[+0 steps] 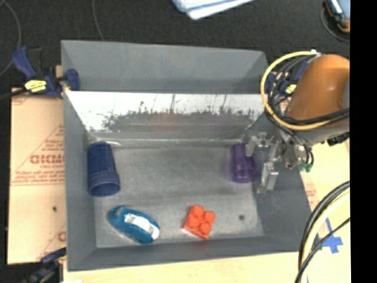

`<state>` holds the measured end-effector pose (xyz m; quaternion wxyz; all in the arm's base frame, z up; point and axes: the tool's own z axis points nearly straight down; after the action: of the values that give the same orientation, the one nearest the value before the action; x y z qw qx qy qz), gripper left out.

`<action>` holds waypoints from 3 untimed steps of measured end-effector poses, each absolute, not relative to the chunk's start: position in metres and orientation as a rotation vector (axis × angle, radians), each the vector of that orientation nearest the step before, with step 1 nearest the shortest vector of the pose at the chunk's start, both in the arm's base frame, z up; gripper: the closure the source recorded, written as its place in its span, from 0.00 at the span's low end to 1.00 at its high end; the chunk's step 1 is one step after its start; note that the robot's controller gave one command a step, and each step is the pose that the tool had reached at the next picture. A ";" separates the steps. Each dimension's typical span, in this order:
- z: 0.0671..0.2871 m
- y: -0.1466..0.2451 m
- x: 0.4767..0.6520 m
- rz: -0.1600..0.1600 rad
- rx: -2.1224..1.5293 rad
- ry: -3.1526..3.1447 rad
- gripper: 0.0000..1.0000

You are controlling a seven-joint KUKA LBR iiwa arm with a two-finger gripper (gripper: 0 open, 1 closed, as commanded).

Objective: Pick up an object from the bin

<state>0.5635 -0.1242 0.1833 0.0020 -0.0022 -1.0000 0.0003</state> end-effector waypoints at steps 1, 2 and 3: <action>0.188 -0.124 0.565 0.004 0.000 -3.146 0.00; 0.104 -0.113 0.586 0.001 -0.052 -3.144 0.00; 0.070 -0.119 0.597 0.004 -0.037 -3.148 0.00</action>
Offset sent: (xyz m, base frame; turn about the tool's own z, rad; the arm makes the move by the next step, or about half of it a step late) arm 0.0205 0.0125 -0.0823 0.0303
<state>0.5971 -0.1186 0.0702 -0.0034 -0.0118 -0.9999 0.0013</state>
